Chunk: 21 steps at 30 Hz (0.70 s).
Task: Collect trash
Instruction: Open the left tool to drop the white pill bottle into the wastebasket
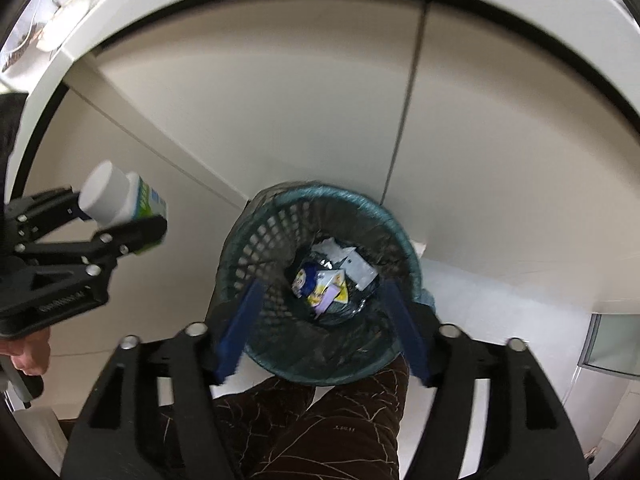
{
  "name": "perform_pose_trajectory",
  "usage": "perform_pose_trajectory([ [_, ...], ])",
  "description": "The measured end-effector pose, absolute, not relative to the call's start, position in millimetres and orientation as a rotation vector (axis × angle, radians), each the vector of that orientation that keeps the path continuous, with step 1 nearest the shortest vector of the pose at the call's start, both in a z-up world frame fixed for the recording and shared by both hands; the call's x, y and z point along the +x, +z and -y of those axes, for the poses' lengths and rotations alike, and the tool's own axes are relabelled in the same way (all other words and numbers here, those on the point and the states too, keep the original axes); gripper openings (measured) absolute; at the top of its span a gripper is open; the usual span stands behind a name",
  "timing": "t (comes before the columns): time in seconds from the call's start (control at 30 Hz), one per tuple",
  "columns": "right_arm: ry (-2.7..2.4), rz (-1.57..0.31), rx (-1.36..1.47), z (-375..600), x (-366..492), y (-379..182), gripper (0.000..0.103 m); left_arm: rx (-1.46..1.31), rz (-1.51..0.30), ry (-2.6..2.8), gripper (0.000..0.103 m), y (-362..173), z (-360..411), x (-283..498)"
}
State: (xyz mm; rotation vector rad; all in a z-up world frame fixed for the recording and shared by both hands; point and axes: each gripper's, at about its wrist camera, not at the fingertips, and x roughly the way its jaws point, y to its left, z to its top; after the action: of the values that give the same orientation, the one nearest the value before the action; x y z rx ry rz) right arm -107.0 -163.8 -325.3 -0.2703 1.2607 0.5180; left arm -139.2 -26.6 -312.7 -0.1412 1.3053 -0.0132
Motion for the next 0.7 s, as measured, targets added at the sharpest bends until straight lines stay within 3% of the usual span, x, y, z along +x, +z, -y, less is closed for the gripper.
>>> perform_pose_trajectory([
  [0.23, 0.447, -1.228, -0.210, 189.7, -99.8, -310.0, 0.092, -0.120, -1.306, -0.041, 0.050, -315.4, 44.0, -133.2],
  [0.7, 0.362, -1.228, -0.173, 236.4, -97.5, -291.1, 0.095, -0.108, -1.356, -0.110, 0.050, -335.0, 73.8, -115.6],
])
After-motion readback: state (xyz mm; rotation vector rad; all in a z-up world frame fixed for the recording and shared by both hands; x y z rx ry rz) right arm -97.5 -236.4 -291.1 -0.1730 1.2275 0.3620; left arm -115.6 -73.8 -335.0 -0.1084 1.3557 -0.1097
